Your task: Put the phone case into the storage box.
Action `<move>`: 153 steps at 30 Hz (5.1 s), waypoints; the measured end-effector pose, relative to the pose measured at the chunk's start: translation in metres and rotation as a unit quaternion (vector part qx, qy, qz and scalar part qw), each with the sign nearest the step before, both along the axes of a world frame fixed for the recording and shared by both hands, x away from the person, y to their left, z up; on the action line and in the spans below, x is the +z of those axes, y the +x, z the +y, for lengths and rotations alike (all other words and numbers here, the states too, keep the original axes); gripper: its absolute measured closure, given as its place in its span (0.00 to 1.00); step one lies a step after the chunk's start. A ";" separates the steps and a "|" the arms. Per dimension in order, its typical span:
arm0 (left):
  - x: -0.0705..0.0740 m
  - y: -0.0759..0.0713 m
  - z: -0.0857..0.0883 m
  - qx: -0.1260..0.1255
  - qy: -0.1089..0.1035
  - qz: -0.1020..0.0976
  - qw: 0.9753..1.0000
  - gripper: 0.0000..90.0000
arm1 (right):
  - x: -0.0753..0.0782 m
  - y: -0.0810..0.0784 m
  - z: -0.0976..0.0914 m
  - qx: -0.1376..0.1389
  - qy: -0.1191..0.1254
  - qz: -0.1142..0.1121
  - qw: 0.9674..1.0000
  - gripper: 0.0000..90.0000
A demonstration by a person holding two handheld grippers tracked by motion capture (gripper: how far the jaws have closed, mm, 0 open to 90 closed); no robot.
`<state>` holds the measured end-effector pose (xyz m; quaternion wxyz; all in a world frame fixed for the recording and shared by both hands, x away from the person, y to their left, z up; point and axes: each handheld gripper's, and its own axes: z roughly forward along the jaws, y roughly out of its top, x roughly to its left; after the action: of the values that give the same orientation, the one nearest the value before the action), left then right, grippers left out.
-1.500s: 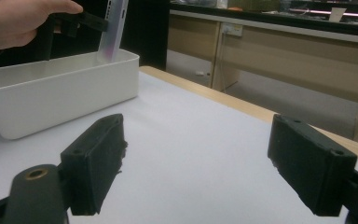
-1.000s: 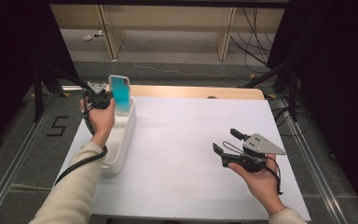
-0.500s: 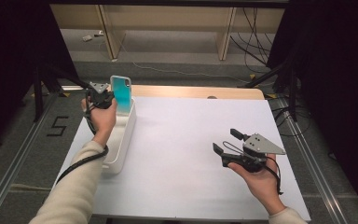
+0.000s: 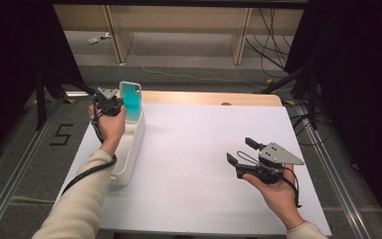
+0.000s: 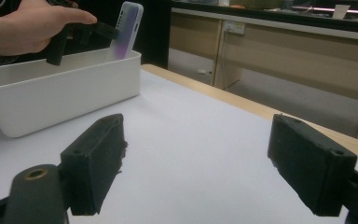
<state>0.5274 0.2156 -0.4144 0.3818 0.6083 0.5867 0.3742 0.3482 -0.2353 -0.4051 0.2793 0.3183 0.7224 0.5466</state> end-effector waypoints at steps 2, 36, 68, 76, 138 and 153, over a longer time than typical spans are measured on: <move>-0.001 0.000 0.001 -0.001 0.001 0.002 1.000 0.98 | 0.000 0.000 0.000 0.000 0.000 0.001 1.000 0.22; -0.011 0.003 0.003 -0.002 0.018 0.017 1.000 0.97 | -0.001 -0.001 0.002 -0.003 0.003 0.008 1.000 0.22; -0.021 0.008 0.004 -0.003 0.027 0.055 0.998 0.96 | -0.002 0.000 0.002 0.000 -0.003 -0.002 1.000 0.22; -0.020 0.009 0.004 -0.004 0.031 0.058 0.998 0.95 | -0.001 0.000 0.001 0.000 -0.002 -0.002 1.000 0.22; 0.036 -0.072 0.016 -0.132 -0.062 -0.012 0.989 0.14 | -0.001 0.000 0.000 -0.007 0.001 0.013 1.000 0.22; 0.030 -0.118 0.013 -0.209 -0.065 -0.035 0.975 0.00 | 0.001 0.000 -0.005 -0.007 0.001 0.011 1.000 0.21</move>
<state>0.4093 0.2288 -0.3843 0.5108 0.6780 0.4553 0.2684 0.3486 -0.2401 -0.4044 0.2750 0.3289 0.7228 0.5420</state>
